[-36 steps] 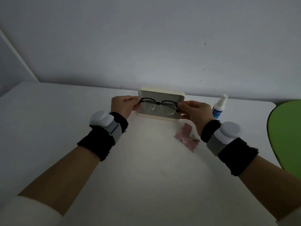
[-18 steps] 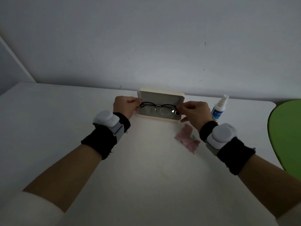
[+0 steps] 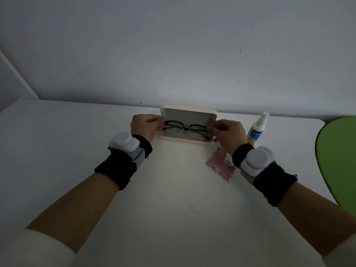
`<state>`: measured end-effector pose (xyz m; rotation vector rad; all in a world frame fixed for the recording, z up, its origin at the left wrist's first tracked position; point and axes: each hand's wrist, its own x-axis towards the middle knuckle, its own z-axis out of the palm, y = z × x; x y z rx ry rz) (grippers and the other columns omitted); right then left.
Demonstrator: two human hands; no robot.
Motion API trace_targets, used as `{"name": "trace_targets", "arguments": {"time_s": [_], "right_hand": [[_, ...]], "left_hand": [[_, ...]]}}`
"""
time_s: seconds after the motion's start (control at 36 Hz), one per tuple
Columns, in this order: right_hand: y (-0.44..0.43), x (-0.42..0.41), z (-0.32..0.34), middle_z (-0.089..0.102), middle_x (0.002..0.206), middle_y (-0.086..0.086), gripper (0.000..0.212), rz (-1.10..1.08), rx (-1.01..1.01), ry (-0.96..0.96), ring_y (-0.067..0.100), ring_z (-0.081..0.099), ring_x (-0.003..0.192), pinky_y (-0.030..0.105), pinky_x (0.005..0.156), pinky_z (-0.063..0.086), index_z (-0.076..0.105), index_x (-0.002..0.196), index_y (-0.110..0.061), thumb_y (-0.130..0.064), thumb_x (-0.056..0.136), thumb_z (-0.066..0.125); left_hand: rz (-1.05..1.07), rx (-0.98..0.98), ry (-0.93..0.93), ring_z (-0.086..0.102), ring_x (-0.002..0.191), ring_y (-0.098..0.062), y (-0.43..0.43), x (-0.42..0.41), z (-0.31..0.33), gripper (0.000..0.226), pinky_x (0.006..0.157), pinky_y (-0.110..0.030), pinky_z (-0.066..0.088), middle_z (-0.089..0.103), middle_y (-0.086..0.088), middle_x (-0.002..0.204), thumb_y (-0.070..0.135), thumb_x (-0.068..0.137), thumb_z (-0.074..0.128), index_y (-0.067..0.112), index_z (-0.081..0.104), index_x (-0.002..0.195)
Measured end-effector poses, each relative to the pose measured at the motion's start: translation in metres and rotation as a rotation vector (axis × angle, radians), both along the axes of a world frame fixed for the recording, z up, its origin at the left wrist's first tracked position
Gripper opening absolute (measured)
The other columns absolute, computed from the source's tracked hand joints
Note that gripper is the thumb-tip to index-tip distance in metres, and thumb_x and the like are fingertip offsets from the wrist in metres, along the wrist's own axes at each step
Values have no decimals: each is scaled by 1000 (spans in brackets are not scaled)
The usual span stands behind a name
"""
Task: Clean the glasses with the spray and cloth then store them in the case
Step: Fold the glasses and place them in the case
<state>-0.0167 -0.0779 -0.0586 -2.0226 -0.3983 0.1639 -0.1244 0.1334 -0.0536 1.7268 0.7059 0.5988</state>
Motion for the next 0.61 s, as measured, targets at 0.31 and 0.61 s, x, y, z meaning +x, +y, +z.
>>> {"name": "trace_targets", "arguments": {"time_s": [0.31,0.61], "right_hand": [[1,-2,-2,62,112,9,42,-9,6,66,21,62,92,30,67,49,49,130,-18,-26,91,64],[1,-6,12,65,114,1,50,107,92,190,14,62,100,38,92,51,48,138,-39,-57,91,51]], "left_hand": [[43,-30,14,62,67,-18,5,3,-8,21,72,-32,53,68,-12,91,14,90,60,10,69,109],[-2,-79,94,66,74,-22,1,1,-1,52,86,-40,56,71,-7,84,67,87,44,21,68,82]]}}
